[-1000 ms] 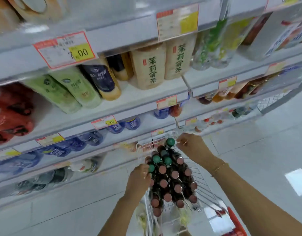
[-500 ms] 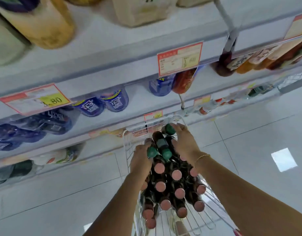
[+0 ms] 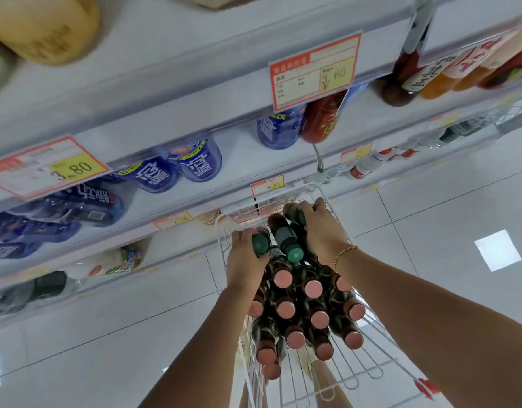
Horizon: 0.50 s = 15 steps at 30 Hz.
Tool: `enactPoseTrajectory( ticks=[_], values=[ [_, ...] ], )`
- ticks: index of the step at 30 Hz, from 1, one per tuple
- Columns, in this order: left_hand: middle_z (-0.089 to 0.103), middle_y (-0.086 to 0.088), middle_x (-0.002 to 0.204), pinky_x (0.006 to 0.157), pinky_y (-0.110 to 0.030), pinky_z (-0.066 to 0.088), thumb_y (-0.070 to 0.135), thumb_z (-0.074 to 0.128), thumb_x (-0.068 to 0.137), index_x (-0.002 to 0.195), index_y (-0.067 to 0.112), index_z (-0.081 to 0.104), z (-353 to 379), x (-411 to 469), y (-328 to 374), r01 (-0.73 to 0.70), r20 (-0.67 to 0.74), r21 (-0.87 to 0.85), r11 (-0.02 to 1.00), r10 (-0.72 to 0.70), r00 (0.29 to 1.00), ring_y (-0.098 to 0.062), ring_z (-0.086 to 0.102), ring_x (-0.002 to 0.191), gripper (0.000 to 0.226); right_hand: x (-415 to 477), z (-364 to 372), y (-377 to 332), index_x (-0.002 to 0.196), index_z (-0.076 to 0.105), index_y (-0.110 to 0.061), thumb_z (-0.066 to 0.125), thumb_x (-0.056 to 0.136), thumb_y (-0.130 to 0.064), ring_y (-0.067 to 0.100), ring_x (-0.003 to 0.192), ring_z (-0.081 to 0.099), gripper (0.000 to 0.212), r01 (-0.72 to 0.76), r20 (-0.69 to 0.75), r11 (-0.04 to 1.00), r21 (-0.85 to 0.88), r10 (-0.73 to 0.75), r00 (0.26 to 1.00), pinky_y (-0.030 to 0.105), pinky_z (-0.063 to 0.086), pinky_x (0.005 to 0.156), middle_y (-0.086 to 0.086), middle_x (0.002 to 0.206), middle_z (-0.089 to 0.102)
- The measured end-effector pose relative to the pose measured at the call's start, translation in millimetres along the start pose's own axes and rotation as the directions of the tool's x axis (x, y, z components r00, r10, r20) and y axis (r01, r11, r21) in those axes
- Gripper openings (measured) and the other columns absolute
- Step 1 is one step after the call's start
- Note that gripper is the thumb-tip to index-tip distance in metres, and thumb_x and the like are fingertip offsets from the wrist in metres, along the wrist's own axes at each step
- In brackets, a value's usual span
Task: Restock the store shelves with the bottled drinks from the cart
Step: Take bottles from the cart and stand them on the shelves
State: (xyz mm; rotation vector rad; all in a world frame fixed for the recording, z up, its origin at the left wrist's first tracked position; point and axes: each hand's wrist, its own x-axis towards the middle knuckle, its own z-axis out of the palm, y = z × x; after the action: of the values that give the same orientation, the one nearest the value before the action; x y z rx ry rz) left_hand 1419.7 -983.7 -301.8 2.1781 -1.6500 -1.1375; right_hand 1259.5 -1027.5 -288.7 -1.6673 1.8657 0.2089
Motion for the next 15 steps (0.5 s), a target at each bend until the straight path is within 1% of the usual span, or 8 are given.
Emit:
enactPoseTrajectory(
  ticks=[1,3,6,9,12,13,15],
  values=[
    [0.047,-0.007,0.119,0.083,-0.026,0.047,0.009,0.073,0.073,0.117,0.013,0.053,-7,-6,2,-0.007,-0.024,-0.013,1.0,0.007,1.0,-0.023,0.056,0.101,0.049,-6,-3,-2,0.127,0.037,-0.014,0.05,0.077,0.017,0.037,0.099,0.056,0.06,-0.003,-0.027,0.999,0.044,0.004,1.0,0.034,0.044,0.069,0.017,0.126,0.034],
    [0.048,-0.008,0.117,0.079,-0.02,0.045,0.007,0.075,0.07,0.115,0.012,0.055,-23,-22,9,-0.027,-0.076,-0.04,0.999,0.024,0.997,-0.023,0.058,0.097,0.05,-24,-12,-7,0.126,0.039,-0.013,0.05,0.083,0.009,0.037,0.097,0.056,0.05,-0.004,-0.082,0.991,0.137,0.016,0.996,0.037,0.049,0.077,0.018,0.125,0.037],
    [0.049,-0.008,0.116,0.08,-0.02,0.045,0.004,0.075,0.068,0.115,0.012,0.057,-51,-50,23,-0.058,-0.15,-0.082,0.995,0.045,0.988,-0.024,0.059,0.095,0.05,-64,-39,-11,0.127,0.043,-0.013,0.052,0.088,-0.002,0.039,0.092,0.058,0.041,0.029,-0.154,0.973,0.228,0.007,0.988,0.043,0.052,0.084,0.018,0.12,0.041],
    [0.05,-0.004,0.108,0.077,-0.018,0.043,0.004,0.077,0.067,0.109,0.012,0.06,-83,-81,44,-0.123,-0.216,-0.129,0.984,0.093,0.972,-0.023,0.061,0.088,0.047,-108,-77,-15,0.126,0.045,-0.016,0.057,0.089,-0.016,0.039,0.091,0.059,0.038,0.052,-0.18,0.968,0.245,-0.007,0.984,0.043,0.051,0.084,0.015,0.117,0.042],
    [0.049,-0.001,0.105,0.073,-0.006,0.042,0.011,0.08,0.068,0.107,0.012,0.062,-123,-111,68,-0.19,-0.233,-0.178,0.966,0.147,0.961,-0.019,0.059,0.081,0.043,-155,-123,-20,0.126,0.046,-0.017,0.06,0.088,-0.027,0.037,0.092,0.059,0.042,0.103,-0.206,0.968,0.229,-0.056,0.977,0.04,0.05,0.083,0.012,0.116,0.043],
    [0.05,-0.002,0.105,0.074,-0.006,0.043,0.013,0.081,0.068,0.107,0.012,0.062,-136,-121,77,-0.219,-0.236,-0.171,0.961,0.176,0.956,-0.018,0.059,0.083,0.043,-171,-138,-22,0.125,0.047,-0.017,0.062,0.087,-0.029,0.037,0.092,0.059,0.043,0.125,-0.226,0.965,0.231,-0.072,0.972,0.04,0.05,0.082,0.011,0.116,0.044],
    [0.053,-0.002,0.103,0.08,-0.015,0.046,0.018,0.082,0.067,0.106,0.014,0.063,-162,-141,94,-0.274,-0.253,-0.146,0.951,0.231,0.939,-0.018,0.059,0.086,0.043,-200,-169,-28,0.123,0.049,-0.016,0.065,0.084,-0.031,0.036,0.093,0.059,0.045,0.159,-0.273,0.959,0.233,-0.093,0.958,0.041,0.05,0.081,0.01,0.118,0.045]
  ],
)
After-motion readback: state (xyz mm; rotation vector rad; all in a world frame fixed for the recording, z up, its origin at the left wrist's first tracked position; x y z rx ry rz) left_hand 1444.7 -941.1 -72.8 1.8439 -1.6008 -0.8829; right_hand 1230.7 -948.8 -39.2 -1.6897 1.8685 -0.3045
